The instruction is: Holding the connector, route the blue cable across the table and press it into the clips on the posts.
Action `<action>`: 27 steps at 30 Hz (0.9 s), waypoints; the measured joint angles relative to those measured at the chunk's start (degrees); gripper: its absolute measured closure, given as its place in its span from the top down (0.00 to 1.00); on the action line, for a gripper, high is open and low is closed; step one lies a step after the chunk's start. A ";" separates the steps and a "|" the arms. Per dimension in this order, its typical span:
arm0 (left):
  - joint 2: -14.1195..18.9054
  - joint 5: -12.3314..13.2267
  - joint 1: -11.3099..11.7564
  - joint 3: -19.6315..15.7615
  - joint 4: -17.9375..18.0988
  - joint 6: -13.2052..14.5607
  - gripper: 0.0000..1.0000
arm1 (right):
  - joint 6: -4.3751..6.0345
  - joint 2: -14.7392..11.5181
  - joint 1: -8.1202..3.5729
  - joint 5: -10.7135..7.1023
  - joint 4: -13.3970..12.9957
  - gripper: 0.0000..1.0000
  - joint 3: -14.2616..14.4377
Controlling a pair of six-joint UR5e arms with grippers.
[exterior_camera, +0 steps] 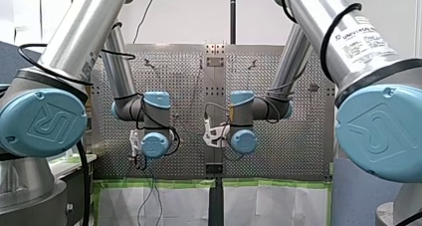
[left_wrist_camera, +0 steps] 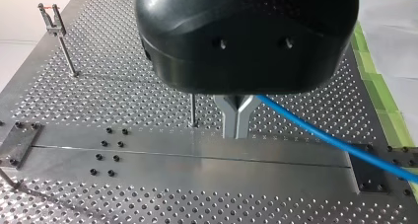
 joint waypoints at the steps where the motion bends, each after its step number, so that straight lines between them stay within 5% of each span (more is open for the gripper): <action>1: 0.00 0.00 0.00 0.00 0.00 0.00 0.00 | 0.01 0.35 0.07 0.00 0.35 0.00 -0.01; 9: 0.00 0.00 -0.02 0.00 0.00 0.01 0.00 | 0.04 3.39 0.20 0.03 1.58 0.00 -0.04; 27: -2.79 -0.67 -1.41 -2.26 -1.24 2.37 0.00 | 0.05 3.64 0.22 0.02 1.62 0.00 -0.04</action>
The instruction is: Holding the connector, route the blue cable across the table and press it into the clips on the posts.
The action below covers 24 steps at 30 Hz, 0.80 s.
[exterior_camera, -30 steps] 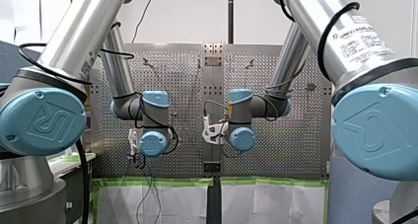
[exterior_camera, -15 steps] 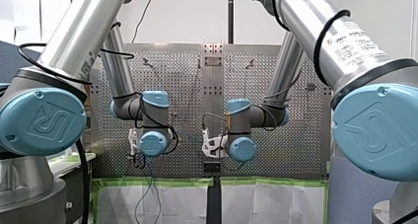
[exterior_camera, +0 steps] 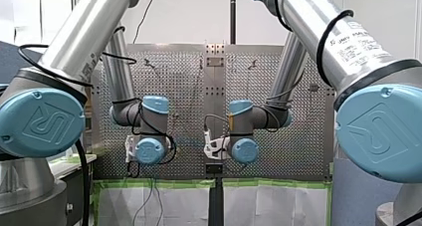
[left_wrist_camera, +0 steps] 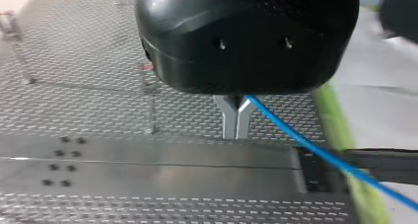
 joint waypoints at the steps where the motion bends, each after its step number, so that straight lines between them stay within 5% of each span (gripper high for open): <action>1: -0.44 -0.01 -0.04 -0.11 -0.03 0.14 0.00 | 0.00 0.00 0.00 0.00 0.00 0.00 0.00; 11: -4.24 -0.03 -0.10 -0.36 -0.08 0.45 0.00 | 0.00 0.00 0.00 0.00 0.00 0.00 0.00; 20: -4.12 -0.02 -0.26 -0.10 -0.38 0.25 0.00 | -0.06 0.06 0.05 -0.02 0.06 0.00 -0.07; 24: -2.78 0.00 -0.49 0.75 -1.73 -0.42 0.00 | -0.88 -0.23 1.20 -0.05 1.20 0.00 -1.22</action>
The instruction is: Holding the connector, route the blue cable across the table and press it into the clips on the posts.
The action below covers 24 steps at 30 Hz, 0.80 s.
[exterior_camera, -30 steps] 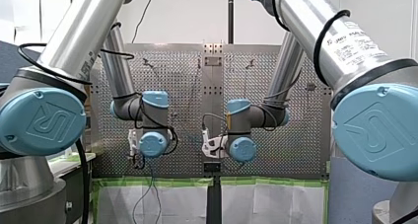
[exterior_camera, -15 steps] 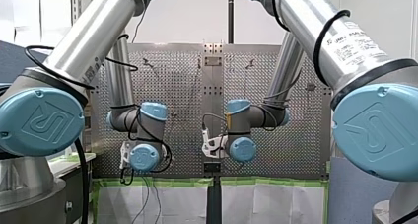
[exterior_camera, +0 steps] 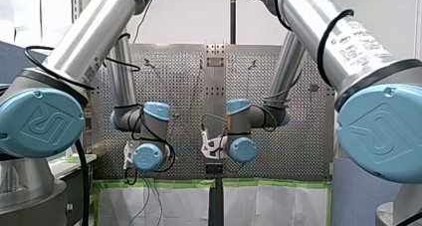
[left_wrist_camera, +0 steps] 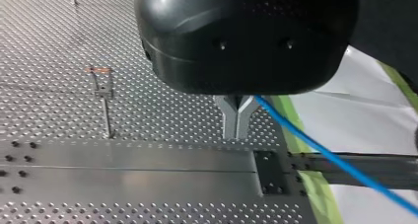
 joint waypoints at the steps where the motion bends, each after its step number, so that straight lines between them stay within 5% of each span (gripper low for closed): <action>1: 0.37 -0.10 0.10 0.09 -0.37 -0.27 0.00 | -0.09 -0.25 0.30 0.00 0.36 0.00 -0.34; 5: 2.30 -0.86 1.41 0.32 -2.31 -2.01 0.00 | 0.68 -1.85 0.97 -0.74 2.10 0.00 -2.10; 15: 6.84 -4.24 5.62 1.89 -6.81 -3.14 0.00 | 5.31 -6.92 0.62 -5.40 7.20 0.00 -7.20; 24: 11.24 -8.63 6.68 6.07 -11.25 -2.60 0.00 | 6.88 -11.05 0.48 -7.55 11.35 0.00 -11.33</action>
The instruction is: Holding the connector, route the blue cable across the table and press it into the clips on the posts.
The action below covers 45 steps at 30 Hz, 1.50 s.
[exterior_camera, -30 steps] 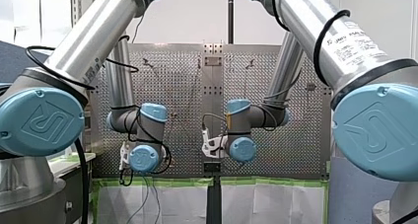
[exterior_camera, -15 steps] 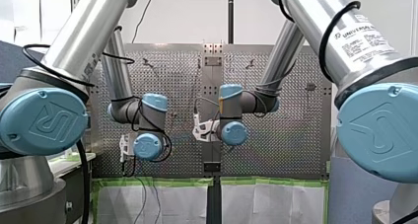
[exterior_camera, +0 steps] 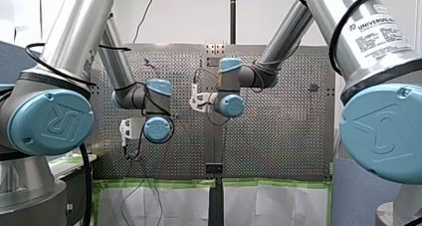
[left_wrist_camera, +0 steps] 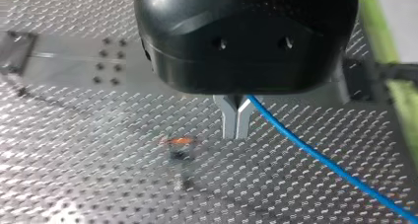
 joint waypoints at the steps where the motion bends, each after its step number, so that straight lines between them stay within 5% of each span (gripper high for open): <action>1: 0.46 -0.45 0.05 0.46 -0.43 -0.02 0.00 | 0.26 -0.41 0.00 -0.33 0.43 0.00 -0.41; 9: 5.04 -4.55 0.73 4.18 -5.03 -1.83 0.00 | 2.61 -2.79 0.09 -3.03 4.99 0.00 -5.00; 18: 9.83 -5.01 1.82 5.48 -9.79 -4.73 0.00 | 3.37 -0.41 0.46 -4.42 10.26 0.00 -10.27; 35: 18.44 -3.66 5.87 9.87 -18.41 -5.06 0.00 | 5.17 1.08 1.82 -6.42 18.37 0.00 -18.36; 45: 23.10 -0.10 10.11 10.27 -23.10 -4.65 0.00 | 8.32 1.53 2.31 -8.08 23.77 0.00 -23.76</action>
